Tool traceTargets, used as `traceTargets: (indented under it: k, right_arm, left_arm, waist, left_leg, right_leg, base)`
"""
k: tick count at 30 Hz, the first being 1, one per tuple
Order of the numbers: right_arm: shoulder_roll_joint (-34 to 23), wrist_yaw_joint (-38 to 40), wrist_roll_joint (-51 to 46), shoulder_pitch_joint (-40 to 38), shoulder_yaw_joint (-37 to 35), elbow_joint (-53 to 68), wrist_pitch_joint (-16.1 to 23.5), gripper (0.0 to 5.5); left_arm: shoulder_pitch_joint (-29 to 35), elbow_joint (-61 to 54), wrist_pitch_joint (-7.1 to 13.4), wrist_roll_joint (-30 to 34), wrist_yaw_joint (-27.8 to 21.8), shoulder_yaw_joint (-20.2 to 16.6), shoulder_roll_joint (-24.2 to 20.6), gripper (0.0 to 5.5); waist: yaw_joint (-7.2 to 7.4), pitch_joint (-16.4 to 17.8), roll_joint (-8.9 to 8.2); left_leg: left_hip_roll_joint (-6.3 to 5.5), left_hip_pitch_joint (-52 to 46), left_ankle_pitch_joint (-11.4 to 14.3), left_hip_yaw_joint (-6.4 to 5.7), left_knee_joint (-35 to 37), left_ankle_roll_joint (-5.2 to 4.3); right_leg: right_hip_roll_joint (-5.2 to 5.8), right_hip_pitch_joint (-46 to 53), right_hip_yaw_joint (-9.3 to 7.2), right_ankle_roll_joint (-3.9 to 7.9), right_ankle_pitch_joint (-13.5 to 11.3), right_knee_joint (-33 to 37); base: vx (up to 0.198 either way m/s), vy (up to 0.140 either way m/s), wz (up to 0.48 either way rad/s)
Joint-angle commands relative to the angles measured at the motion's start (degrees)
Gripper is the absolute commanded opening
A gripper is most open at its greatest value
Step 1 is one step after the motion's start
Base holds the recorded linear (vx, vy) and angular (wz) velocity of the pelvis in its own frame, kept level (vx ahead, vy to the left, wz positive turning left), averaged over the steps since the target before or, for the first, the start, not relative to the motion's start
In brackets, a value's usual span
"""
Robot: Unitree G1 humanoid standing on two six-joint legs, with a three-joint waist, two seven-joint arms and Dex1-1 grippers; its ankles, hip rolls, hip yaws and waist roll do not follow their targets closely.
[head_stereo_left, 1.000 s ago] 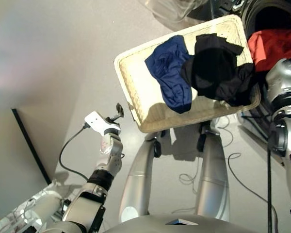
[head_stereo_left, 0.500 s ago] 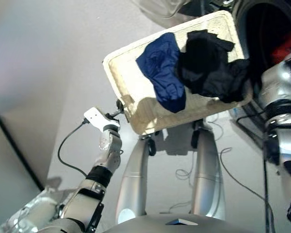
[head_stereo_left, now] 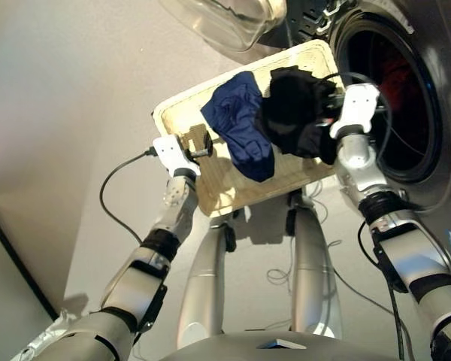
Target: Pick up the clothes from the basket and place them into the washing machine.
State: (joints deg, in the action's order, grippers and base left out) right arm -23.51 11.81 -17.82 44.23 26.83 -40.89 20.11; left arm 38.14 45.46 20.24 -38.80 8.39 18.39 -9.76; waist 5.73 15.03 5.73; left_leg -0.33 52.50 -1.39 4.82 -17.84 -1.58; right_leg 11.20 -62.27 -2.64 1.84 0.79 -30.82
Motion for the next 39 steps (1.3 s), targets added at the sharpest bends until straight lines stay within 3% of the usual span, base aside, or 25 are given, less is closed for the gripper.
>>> traceTargets:
  k: [1,8,12,14,15,16,23,24,25,31,33,34,39]
  right_arm:
    - [-0.1,-2.7,6.5,0.4,3.1,5.3,1.3,5.5]
    - [1.1,-5.3,10.0,-3.0,7.7,10.3,0.9,5.5]
    - [1.8,-6.5,10.2,-4.0,9.4,13.7,1.1,5.5]
    - [2.2,-6.4,10.7,-4.5,10.1,14.8,1.0,5.5]
    - [2.5,-6.3,10.6,-4.7,10.4,15.0,1.0,5.5]
    - [2.7,-6.4,10.6,-4.8,10.6,15.4,1.0,5.5]
    - [3.5,-6.6,11.1,-4.9,12.4,18.1,0.6,5.5]
    - [3.5,-6.7,11.1,-5.0,12.5,18.4,0.6,5.5]
    - [3.4,-6.7,11.2,-5.0,12.5,18.4,0.6,5.5]
    - [1.6,-7.4,11.5,-6.1,11.3,17.9,0.8,5.5]
    - [0.7,-7.2,12.2,-6.2,10.5,16.8,0.8,5.5]
    - [0.4,-6.9,12.6,-6.1,10.1,16.2,0.8,5.5]
    - [-0.5,-5.7,15.4,-5.7,9.4,12.8,0.6,5.5]
  left_arm:
    - [2.7,3.6,0.7,2.8,0.5,0.0,-0.5,5.5]
    - [7.4,11.7,-0.3,1.9,1.0,-1.5,1.7,5.5]
    - [9.3,13.6,-0.3,2.4,1.7,-2.2,1.6,5.5]
    - [10.5,14.2,-0.3,2.8,2.4,-2.4,1.0,5.5]
    - [10.9,14.4,-0.3,2.7,2.5,-2.5,0.8,5.5]
    - [11.3,14.5,-0.2,2.3,2.6,-2.5,0.6,5.5]
    - [13.6,16.5,-1.2,1.8,2.3,-2.8,0.7,5.5]
    - [13.8,17.3,-1.4,1.3,1.7,-3.1,0.7,3.26]
    - [13.9,17.5,-1.4,1.5,1.7,-3.4,0.6,0.0]
    - [12.9,16.7,-1.2,-0.1,1.0,-4.6,0.7,0.0]
    - [12.0,15.0,-0.6,-0.9,0.8,-4.8,0.3,0.0]
    - [11.6,14.0,-0.4,-1.3,0.6,-4.8,0.1,0.0]
    - [8.6,8.6,0.9,-3.8,-0.1,-4.6,-0.2,0.0]
  waist:
    - [0.32,-0.8,-0.67]
    - [2.75,-0.8,-1.28]
    - [4.15,-0.3,-1.95]
    - [4.92,-0.2,-2.3]
    - [4.7,-0.2,-2.09]
    - [4.96,-0.1,-2.2]
    - [6.5,0.0,-2.96]
    - [6.75,0.0,-3.06]
    - [6.83,0.0,-3.1]
    - [6.38,-0.4,-2.8]
    - [6.03,-0.7,-2.6]
    - [6.33,-0.6,-2.94]
    - [4.94,-0.9,-2.51]
  left_leg:
    - [2.78,-2.6,3.9,-3.39,-1.7,-1.23]
    - [3.07,-0.7,4.7,-2.57,-2.3,-1.05]
    - [3.92,1.3,5.7,-2.49,-4.4,-0.99]
    - [4.26,2.2,6.2,-2.53,-5.3,-0.94]
    - [4.98,1.8,8.1,-2.94,-5.8,-1.25]
    - [5.14,2.2,8.2,-3.08,-6.2,-1.25]
    - [5.62,3.2,8.8,-2.88,-6.8,-1.44]
    - [5.7,3.1,9.0,-2.69,-6.8,-1.46]
    - [5.68,2.9,9.1,-2.58,-6.8,-1.45]
    - [5.61,1.4,8.9,-2.81,-5.9,-1.62]
    - [5.4,0.5,8.4,-3.04,-5.0,-1.78]
    - [4.76,0.9,6.4,-2.84,-4.4,-1.62]
    - [4.64,-1.9,5.5,-3.23,-2.3,-2.21]
  right_leg:
    - [0.02,0.7,2.34,4.68,-8.1,8.4]
    - [-1.52,-1.6,3.28,4.84,-9.0,9.6]
    - [-2.9,-3.1,4.0,4.73,-9.0,9.7]
    - [-3.55,-4.2,4.01,4.64,-8.8,9.1]
    - [-4.41,-4.0,3.97,4.96,-6.9,8.2]
    - [-4.7,-4.4,4.06,4.9,-6.9,8.0]
    - [-5.47,-6.2,4.18,4.94,-6.9,6.9]
    - [-5.6,-6.1,4.32,4.95,-7.0,7.0]
    - [-5.66,-6.0,4.36,4.95,-7.1,7.1]
    - [-5.12,-4.4,3.94,4.89,-7.2,7.9]
    - [-4.66,-3.4,3.66,4.9,-7.3,8.3]
    - [-3.85,-3.3,3.55,4.58,-9.1,9.3]
    - [-2.9,-0.2,2.66,4.7,-9.1,10.2]
  base:
    - [0.0,0.0,0.0]
    - [0.008,0.012,-0.11]
    - [0.009,-0.002,-0.143]
    - [0.063,-0.014,-0.084]
    - [0.128,-0.023,-0.238]
    - [0.125,-0.021,-0.217]
    - [0.004,-0.001,-0.028]
    - [0.0,0.0,0.0]
    - [0.0,0.0,0.0]
    - [0.0,0.0,0.0]
    - [-0.056,-0.016,0.009]
    - [-0.108,-0.029,0.02]
    - [-0.024,-0.016,0.029]
